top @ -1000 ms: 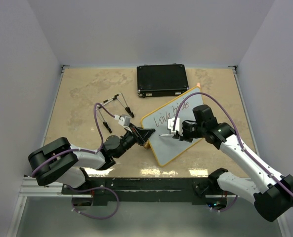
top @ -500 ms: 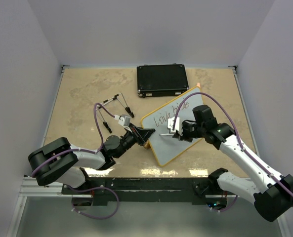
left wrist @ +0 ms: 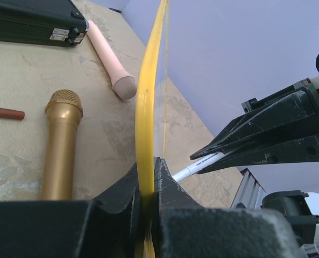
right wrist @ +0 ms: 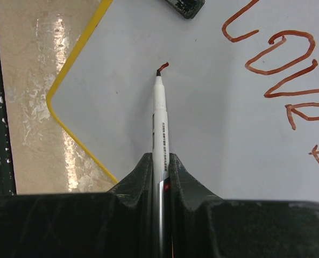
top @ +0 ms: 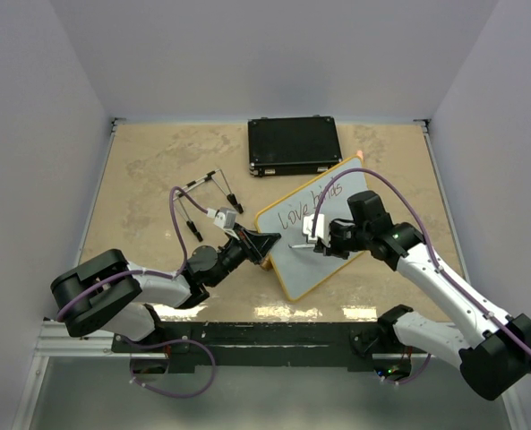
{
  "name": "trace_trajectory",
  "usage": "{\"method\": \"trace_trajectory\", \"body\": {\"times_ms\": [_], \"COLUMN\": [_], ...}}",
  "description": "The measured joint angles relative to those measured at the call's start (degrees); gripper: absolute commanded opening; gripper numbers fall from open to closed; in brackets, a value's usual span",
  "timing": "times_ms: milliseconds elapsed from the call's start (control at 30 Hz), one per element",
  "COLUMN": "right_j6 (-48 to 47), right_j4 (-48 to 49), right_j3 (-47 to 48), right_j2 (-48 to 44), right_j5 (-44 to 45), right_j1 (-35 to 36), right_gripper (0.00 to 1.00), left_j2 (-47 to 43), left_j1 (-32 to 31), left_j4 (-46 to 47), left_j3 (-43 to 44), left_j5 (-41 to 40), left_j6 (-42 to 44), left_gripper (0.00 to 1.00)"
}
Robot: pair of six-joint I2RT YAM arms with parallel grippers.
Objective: Write a sentence on the whiteboard
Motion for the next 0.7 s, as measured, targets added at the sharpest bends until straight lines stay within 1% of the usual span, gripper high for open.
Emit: {"method": "trace_trajectory", "body": {"times_ms": [700], "right_j6": [-1.07], "right_j4": [-2.12], "right_j3": [-0.22], "right_j2": [0.07], "right_j5": [1.51], "right_j1": [0.11], "right_gripper": [0.00], "left_j2": [0.04], "left_j1": [-0.02], "left_j4": [0.37], "left_j3": [-0.09], "left_j5": [0.02], "left_j6": [0.81], "left_gripper": [0.00]}}
